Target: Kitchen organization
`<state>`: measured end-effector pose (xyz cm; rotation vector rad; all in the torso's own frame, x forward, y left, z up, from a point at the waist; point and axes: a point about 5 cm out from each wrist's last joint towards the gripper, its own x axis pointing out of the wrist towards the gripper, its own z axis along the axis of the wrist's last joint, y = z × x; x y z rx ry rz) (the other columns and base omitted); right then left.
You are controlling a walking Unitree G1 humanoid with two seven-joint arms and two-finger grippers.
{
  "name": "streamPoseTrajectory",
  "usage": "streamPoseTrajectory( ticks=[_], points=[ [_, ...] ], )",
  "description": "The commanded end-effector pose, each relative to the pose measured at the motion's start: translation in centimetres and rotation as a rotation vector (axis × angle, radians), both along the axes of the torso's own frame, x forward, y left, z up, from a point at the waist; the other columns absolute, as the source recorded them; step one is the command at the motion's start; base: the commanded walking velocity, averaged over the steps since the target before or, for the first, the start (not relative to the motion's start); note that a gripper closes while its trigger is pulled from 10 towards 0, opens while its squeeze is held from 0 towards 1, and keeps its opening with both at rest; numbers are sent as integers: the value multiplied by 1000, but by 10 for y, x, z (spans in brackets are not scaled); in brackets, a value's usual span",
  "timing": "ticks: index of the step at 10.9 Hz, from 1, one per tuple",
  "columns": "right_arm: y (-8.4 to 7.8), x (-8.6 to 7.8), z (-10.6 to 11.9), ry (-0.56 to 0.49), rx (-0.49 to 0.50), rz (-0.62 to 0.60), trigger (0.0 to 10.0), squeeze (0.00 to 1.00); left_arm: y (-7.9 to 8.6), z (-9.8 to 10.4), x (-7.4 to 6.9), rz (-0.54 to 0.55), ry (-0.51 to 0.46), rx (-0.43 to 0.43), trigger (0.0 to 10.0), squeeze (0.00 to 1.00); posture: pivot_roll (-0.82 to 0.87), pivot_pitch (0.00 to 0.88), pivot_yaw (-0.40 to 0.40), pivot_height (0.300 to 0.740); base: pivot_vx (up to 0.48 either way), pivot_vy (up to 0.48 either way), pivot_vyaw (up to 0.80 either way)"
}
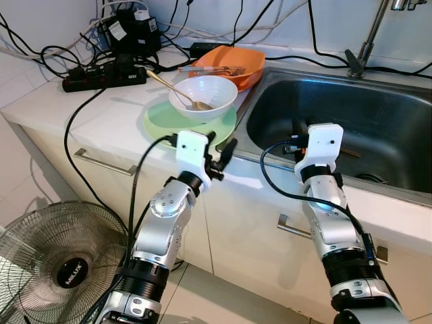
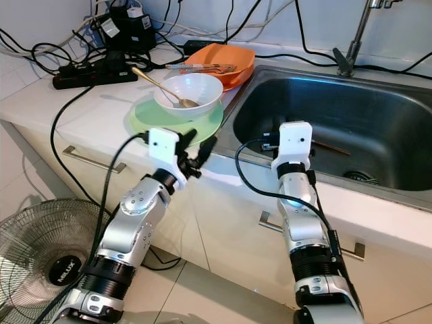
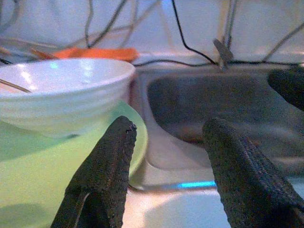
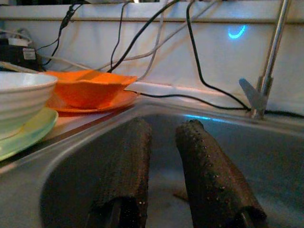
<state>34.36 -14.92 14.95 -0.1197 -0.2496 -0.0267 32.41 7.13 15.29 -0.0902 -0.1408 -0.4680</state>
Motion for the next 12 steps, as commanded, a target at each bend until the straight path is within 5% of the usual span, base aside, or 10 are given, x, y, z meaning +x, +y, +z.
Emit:
streamPoseTrajectory(
  ticks=[1, 3, 7, 9, 12],
  points=[
    [4, -2, -5, 14, 12, 5, 10000, 0, 2, 10, 2, 28, -45, -9, 10000, 0, 68, 0, 86, 740, 0, 0, 0],
    [12, -4, -9, 22, 23, 15, 10000, 0, 17, 34, 7, 117, -128, -48, 10000, 0, 78, 0, 87, 740, 0, 0, 0],
    [15, -4, -11, 23, 21, 18, 10000, 0, 83, 72, 15, 367, -223, -93, 10000, 0, 83, 0, 95, 740, 0, 0, 0],
    [16, -3, -11, 26, 21, 21, 10000, 0, 116, 65, 18, 494, -139, -132, 10000, 0, 89, 0, 92, 740, 0, 0, 0],
    [17, -1, -10, 29, 20, 21, 10000, 0, 138, 55, 36, 505, 15, -282, 10000, 0, 100, 0, 81, 740, 0, 0, 0]
  ],
)
